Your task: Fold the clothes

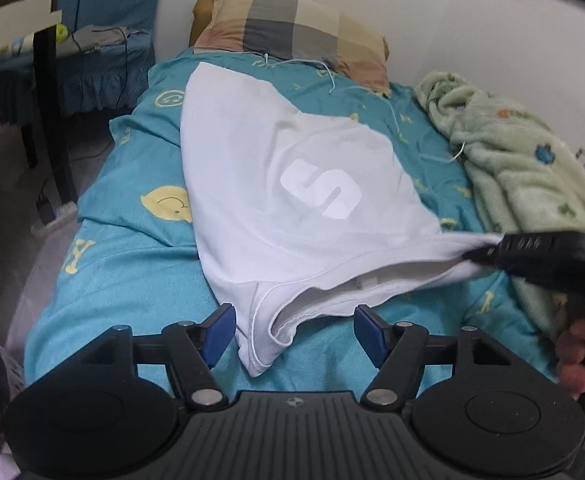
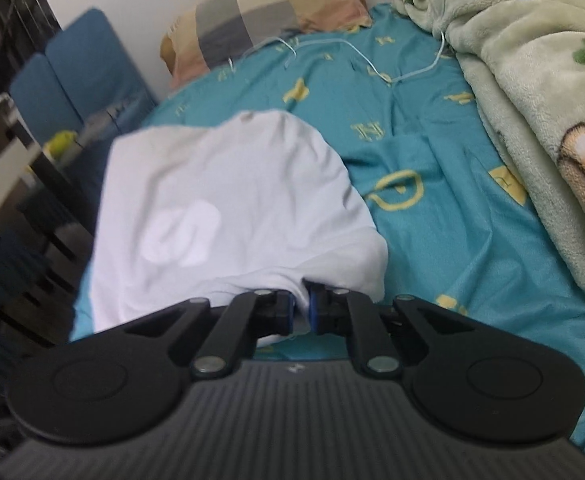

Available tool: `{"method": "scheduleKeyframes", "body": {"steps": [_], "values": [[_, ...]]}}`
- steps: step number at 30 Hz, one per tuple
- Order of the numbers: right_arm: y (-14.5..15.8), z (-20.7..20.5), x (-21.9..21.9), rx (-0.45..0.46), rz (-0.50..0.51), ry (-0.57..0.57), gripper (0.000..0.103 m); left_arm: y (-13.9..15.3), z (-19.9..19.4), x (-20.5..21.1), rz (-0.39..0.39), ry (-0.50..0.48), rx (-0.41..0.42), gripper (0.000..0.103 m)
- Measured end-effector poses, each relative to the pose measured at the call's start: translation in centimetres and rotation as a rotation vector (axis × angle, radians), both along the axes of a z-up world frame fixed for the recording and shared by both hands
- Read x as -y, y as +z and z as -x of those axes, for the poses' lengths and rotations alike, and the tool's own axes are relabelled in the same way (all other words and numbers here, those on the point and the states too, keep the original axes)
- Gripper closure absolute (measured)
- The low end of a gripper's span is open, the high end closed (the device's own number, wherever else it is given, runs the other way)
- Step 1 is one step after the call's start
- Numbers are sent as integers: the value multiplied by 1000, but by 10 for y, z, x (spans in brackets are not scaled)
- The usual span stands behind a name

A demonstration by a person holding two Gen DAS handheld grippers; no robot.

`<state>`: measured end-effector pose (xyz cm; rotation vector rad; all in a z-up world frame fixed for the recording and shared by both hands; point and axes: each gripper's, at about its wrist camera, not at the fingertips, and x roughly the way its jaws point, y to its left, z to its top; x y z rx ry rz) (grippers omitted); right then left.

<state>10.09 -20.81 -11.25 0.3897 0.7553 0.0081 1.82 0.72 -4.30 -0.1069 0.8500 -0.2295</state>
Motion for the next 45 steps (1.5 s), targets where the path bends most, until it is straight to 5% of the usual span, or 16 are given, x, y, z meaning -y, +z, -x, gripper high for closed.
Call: {"method": "scheduleKeyframes", "body": {"steps": [13, 21, 33, 39, 45], "values": [[6, 1, -1, 41, -29, 1, 93, -15, -20, -1, -11, 57, -29, 35], [14, 6, 4, 94, -69, -24, 93, -29, -24, 5, -101, 47, -91, 36], [19, 10, 9, 144, -65, -75, 93, -23, -30, -21, -42, 177, -65, 43], [1, 4, 16, 42, -53, -121, 93, -25, -30, -20, -37, 173, -78, 53], [13, 9, 6, 98, -11, -105, 93, -32, -33, -11, -45, 122, -98, 53]]}}
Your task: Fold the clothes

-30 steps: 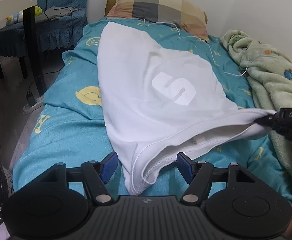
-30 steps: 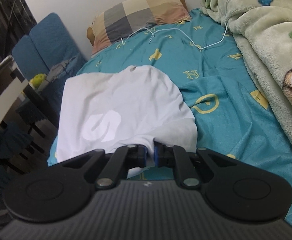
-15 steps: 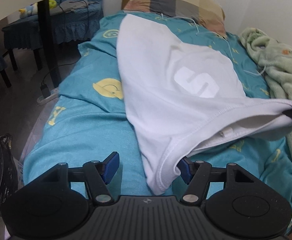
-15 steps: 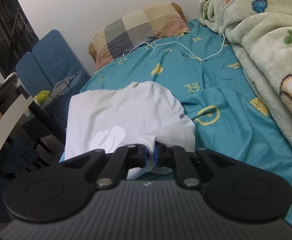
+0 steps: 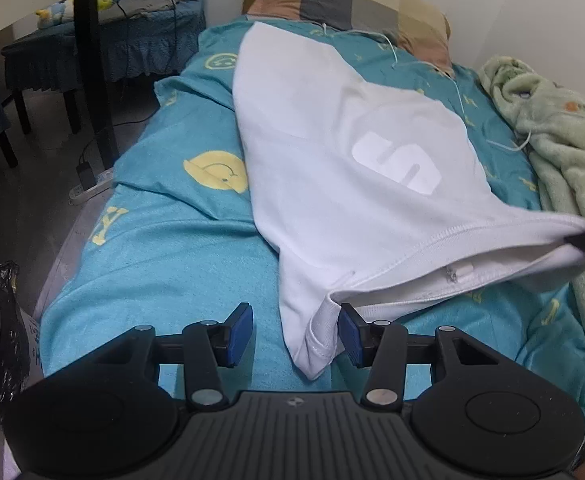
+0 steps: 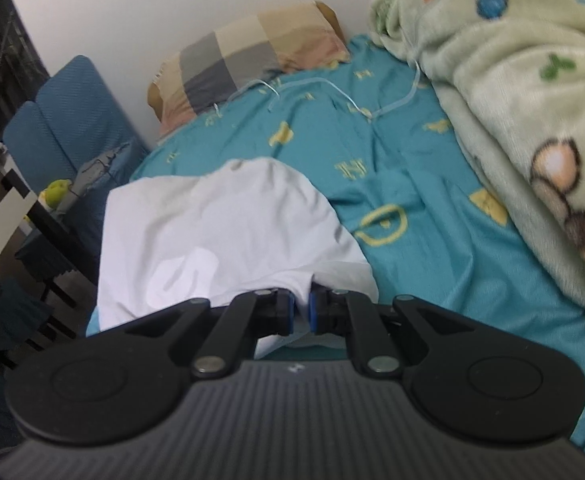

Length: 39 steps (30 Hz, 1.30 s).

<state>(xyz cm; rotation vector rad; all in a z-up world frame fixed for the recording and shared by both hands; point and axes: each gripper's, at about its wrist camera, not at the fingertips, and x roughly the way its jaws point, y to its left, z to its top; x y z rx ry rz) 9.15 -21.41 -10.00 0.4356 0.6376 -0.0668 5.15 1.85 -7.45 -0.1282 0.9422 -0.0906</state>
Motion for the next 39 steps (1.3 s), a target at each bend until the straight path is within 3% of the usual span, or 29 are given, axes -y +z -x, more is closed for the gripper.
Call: {"method": "scheduleKeyframes", "body": {"steps": [7, 9, 11, 12, 17, 22, 29, 39], "values": [[3, 1, 1, 38, -30, 11, 93, -8, -4, 12, 18, -67, -32, 55], [1, 0, 3, 29, -33, 5, 93, -11, -5, 13, 18, -69, -40, 66], [-1, -2, 4, 16, -35, 1, 93, -10, -4, 9, 36, -57, -28, 85], [-3, -2, 3, 10, -34, 2, 93, -7, -3, 7, 48, -51, -14, 87], [7, 5, -6, 66, 42, 24, 95, 22, 12, -2, 102, -14, 136, 93], [39, 14, -11, 156, 79, 39, 96, 63, 32, -19, 197, 39, 315, 94], [130, 42, -16, 318, 76, 56, 96, 183, 61, -29, 233, 77, 577, 96], [307, 123, -12, 630, 111, 63, 96, 397, 143, -11, 171, 13, 915, 96]]}}
